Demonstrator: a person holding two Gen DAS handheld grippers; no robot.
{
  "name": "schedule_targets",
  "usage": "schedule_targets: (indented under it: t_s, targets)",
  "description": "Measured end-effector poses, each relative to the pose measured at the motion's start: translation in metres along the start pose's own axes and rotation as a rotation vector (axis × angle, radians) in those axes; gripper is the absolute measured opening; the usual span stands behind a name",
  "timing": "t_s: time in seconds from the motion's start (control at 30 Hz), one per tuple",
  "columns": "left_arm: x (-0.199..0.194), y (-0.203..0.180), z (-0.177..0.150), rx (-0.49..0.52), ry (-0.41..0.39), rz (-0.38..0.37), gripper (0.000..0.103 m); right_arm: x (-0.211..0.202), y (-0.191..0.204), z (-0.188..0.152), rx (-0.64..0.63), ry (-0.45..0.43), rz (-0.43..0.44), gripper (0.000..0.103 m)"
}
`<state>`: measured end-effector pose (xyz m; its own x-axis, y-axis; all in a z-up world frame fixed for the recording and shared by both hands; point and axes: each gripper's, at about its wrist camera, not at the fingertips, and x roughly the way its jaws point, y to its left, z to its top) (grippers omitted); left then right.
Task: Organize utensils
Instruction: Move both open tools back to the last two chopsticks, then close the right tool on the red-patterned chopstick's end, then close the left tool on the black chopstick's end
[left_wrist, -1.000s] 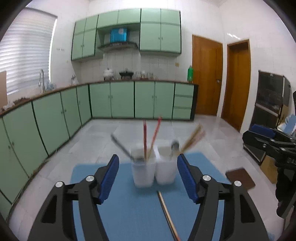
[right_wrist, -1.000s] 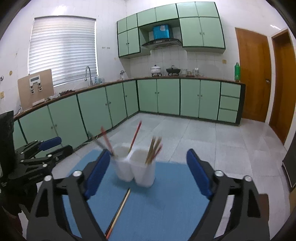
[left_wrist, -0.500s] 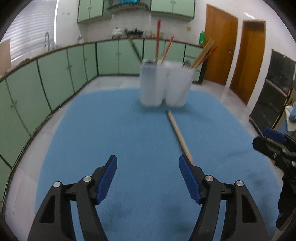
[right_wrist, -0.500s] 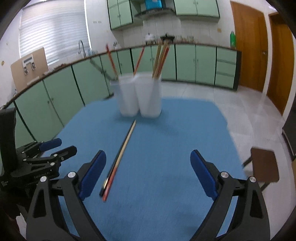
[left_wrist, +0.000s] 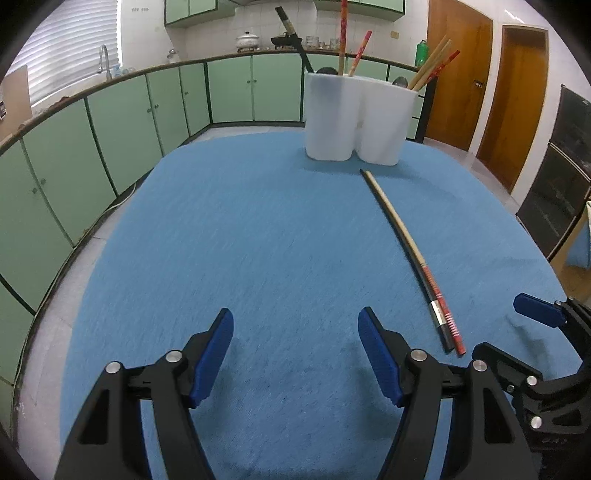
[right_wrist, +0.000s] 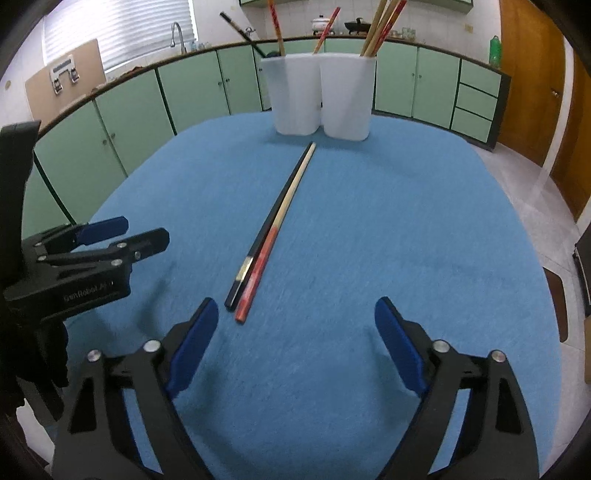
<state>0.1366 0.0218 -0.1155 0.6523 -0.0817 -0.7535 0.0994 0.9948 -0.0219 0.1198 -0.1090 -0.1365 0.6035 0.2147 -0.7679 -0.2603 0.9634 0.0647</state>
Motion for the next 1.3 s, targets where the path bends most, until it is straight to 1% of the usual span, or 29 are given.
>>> schedule_targets:
  t_s: [0.13, 0.17, 0.27, 0.3, 0.4, 0.53, 0.57, 0.63, 0.7, 0.77, 0.8, 0.83, 0.9, 0.93, 1.1, 1.3]
  targets:
    - [0.003, 0.003, -0.005, -0.012, 0.013, 0.008, 0.069, 0.006, 0.003, -0.001, -0.014, 0.023, -0.004, 0.075]
    - [0.005, 0.004, -0.006, -0.017, 0.018, 0.008, 0.069, 0.009, 0.005, -0.002, -0.023, 0.036, -0.015, 0.073]
    - [0.006, 0.004, -0.006, -0.023, 0.022, 0.006, 0.069, 0.01, 0.006, 0.0, -0.036, 0.038, -0.036, 0.07]
    - [0.006, 0.004, -0.006, -0.023, 0.022, 0.005, 0.069, 0.01, 0.004, 0.001, -0.041, 0.037, -0.051, 0.068]
    - [0.006, 0.002, -0.006, -0.016, 0.025, 0.006, 0.069, 0.009, -0.007, 0.002, -0.008, 0.032, -0.085, 0.067]
    - [0.008, 0.0, -0.006, -0.011, 0.03, 0.01, 0.069, 0.003, -0.018, 0.001, 0.021, 0.013, -0.06, 0.065]
    - [0.008, -0.001, -0.006, -0.012, 0.031, 0.011, 0.069, 0.002, -0.017, 0.0, 0.019, 0.008, -0.051, 0.063]
    - [0.008, -0.002, -0.006, -0.01, 0.031, 0.013, 0.069, 0.002, -0.013, 0.0, 0.006, 0.002, -0.021, 0.056]
    - [0.008, -0.003, -0.006, -0.007, 0.03, 0.015, 0.069, 0.004, -0.008, -0.001, -0.009, 0.014, -0.007, 0.042]
    - [0.008, -0.004, -0.007, -0.005, 0.028, 0.018, 0.069, 0.006, -0.004, -0.001, -0.021, 0.015, -0.01, 0.037]
    - [0.007, -0.004, -0.007, -0.006, 0.027, 0.018, 0.069, 0.006, -0.003, 0.0, -0.026, 0.014, -0.005, 0.028]
    - [0.007, -0.005, -0.007, -0.006, 0.028, 0.018, 0.069, 0.007, -0.002, 0.0, -0.027, 0.015, 0.0, 0.024]
    - [0.007, -0.005, -0.007, -0.007, 0.028, 0.016, 0.069, 0.007, -0.002, 0.0, -0.026, 0.016, 0.005, 0.009]
    - [0.007, -0.006, -0.007, -0.007, 0.028, 0.015, 0.069, 0.007, -0.002, 0.0, -0.027, 0.016, 0.01, 0.006]
    - [0.006, -0.015, -0.006, -0.003, 0.02, -0.011, 0.069, 0.005, -0.006, 0.001, -0.001, 0.006, 0.007, 0.005]
    - [-0.003, -0.038, -0.004, 0.014, -0.011, -0.082, 0.069, -0.001, -0.032, 0.0, 0.045, -0.007, -0.053, 0.005]
